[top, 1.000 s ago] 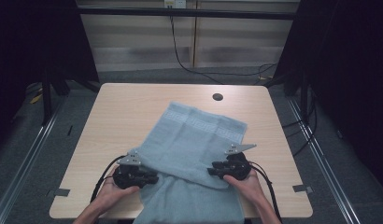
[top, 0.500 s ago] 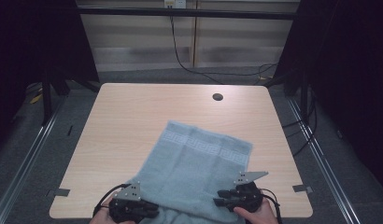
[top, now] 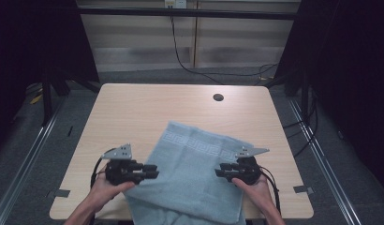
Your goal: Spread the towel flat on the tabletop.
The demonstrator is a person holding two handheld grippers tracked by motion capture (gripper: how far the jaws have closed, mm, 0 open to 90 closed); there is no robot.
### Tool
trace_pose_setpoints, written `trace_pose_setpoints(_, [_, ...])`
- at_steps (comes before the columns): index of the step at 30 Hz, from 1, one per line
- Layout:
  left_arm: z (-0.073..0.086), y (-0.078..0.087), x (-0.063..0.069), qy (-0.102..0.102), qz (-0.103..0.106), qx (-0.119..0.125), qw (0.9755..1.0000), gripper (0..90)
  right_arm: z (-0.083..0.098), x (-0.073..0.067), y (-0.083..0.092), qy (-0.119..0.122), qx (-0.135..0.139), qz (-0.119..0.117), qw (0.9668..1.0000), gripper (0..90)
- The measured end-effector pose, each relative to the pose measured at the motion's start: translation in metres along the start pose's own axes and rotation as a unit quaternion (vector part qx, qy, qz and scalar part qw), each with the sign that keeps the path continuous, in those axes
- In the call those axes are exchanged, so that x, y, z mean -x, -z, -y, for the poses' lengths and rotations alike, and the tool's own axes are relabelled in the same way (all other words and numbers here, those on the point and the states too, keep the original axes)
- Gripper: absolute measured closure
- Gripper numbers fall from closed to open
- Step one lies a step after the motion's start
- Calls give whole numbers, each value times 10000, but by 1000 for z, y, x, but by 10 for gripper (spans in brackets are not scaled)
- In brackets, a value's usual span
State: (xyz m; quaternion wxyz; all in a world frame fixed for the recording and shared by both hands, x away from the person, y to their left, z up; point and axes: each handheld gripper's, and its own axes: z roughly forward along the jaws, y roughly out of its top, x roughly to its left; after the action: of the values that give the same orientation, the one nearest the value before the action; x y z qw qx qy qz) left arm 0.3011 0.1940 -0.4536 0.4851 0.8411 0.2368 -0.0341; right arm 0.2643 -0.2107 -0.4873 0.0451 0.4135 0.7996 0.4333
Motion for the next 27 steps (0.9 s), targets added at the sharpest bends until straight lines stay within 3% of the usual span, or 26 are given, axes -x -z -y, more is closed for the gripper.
trace_pose_setpoints(2, [2,-11,-19,120,-27,-197,9997,718,-4,5,-7,-30,-22,10,10000,611])
trace_pose_setpoints(3, [5,-16,-25,128,-203,-304,9992,722,-5,7,-10,-64,-43,24,10000,610])
trace_pose_setpoints(5, [10,-26,-37,303,-281,-500,9979,726,-6,12,-14,-103,-64,64,9999,611])
trace_pose_setpoints(6, [13,-30,-39,244,-388,-655,9968,727,-6,15,-17,-114,-100,91,9998,609])
trace_pose_setpoints(8, [19,-35,-39,220,-399,-811,9957,727,-4,18,-20,-124,-232,186,9995,608])
trace_pose_setpoints(10, [26,-36,-34,136,-322,-731,9967,727,-1,16,-20,-169,-210,153,9995,606])
trace_pose_setpoints(14, [36,-30,-18,63,-224,-706,9972,734,4,5,-17,27,-294,131,9995,607])
trace_pose_setpoints(19, [53,-19,16,-109,-2,-854,9963,734,20,-13,-6,175,-349,-94,9992,608])
trace_pose_setpoints(21, [61,-14,30,-63,57,-852,9963,734,27,-23,-2,237,-401,-214,9987,608])
trace_pose_setpoints(24, [70,-9,45,23,363,-881,9954,733,37,-38,5,378,-445,-375,9976,607])
trace_pose_setpoints(26, [73,-7,46,73,571,-858,9946,718,41,-45,7,471,-525,-496,9963,597])
trace_pose_setpoints(27, [72,-6,43,118,559,-774,9954,710,41,-46,8,492,-555,-543,9958,574])
